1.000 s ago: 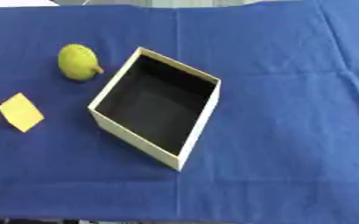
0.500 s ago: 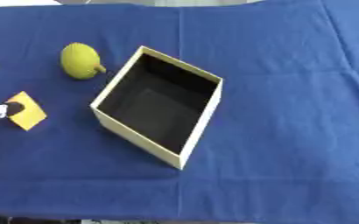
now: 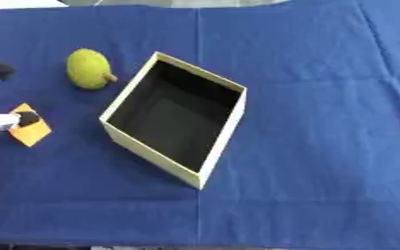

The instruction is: Pick up objects on the table and place them in the box.

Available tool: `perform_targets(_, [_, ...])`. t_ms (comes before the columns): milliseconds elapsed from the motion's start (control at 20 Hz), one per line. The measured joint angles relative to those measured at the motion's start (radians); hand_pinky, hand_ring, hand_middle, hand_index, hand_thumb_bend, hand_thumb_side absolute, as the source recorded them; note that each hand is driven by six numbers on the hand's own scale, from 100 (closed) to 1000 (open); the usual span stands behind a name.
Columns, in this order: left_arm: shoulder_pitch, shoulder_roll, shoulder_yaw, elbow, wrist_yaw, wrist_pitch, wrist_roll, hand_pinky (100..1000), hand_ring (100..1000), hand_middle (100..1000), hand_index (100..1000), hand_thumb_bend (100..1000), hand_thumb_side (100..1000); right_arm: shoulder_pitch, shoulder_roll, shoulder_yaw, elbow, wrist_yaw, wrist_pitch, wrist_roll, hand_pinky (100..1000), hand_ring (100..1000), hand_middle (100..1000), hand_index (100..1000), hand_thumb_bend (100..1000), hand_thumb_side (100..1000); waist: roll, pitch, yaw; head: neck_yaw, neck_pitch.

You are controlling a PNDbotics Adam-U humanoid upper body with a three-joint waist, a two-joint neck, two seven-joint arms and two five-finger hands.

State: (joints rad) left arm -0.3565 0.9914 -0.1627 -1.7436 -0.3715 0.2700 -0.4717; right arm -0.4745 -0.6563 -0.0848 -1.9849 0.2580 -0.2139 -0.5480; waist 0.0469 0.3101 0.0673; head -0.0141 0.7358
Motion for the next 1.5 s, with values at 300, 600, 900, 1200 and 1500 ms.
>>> perform_targets(300, [-0.009,-0.009,-0.010,0.027,-0.024,0.001,-0.036,971,917,805,930,638,615,0.000,0.001,0.001,0.000,-0.004,-0.001,0.004,831,731,711,768,100,702,0.002,0.000,-0.005,0.003,0.002])
perform_targets(600, [-0.018,-0.020,-0.020,0.058,-0.062,0.003,-0.054,973,916,804,933,644,618,0.000,0.002,0.006,0.000,-0.005,-0.002,0.006,828,727,708,766,100,705,0.002,0.000,-0.007,0.010,0.002])
perform_targets(900, [-0.026,-0.036,-0.028,0.092,-0.088,0.009,-0.067,976,916,804,934,653,621,0.001,0.003,0.006,0.000,-0.005,-0.002,0.007,828,724,704,765,100,706,0.003,0.000,-0.012,0.015,0.002])
perform_targets(1200, [-0.032,-0.045,-0.032,0.127,-0.107,0.010,-0.084,973,906,789,931,650,613,0.006,0.003,0.006,0.000,-0.006,-0.002,0.008,828,722,702,764,100,707,0.003,0.000,-0.013,0.016,0.002])
perform_targets(1500, [-0.030,-0.050,-0.037,0.147,-0.113,-0.001,-0.104,968,877,743,902,639,618,0.008,0.003,0.006,0.000,-0.006,-0.002,0.008,828,721,701,764,100,705,0.000,0.001,-0.013,0.016,0.002])
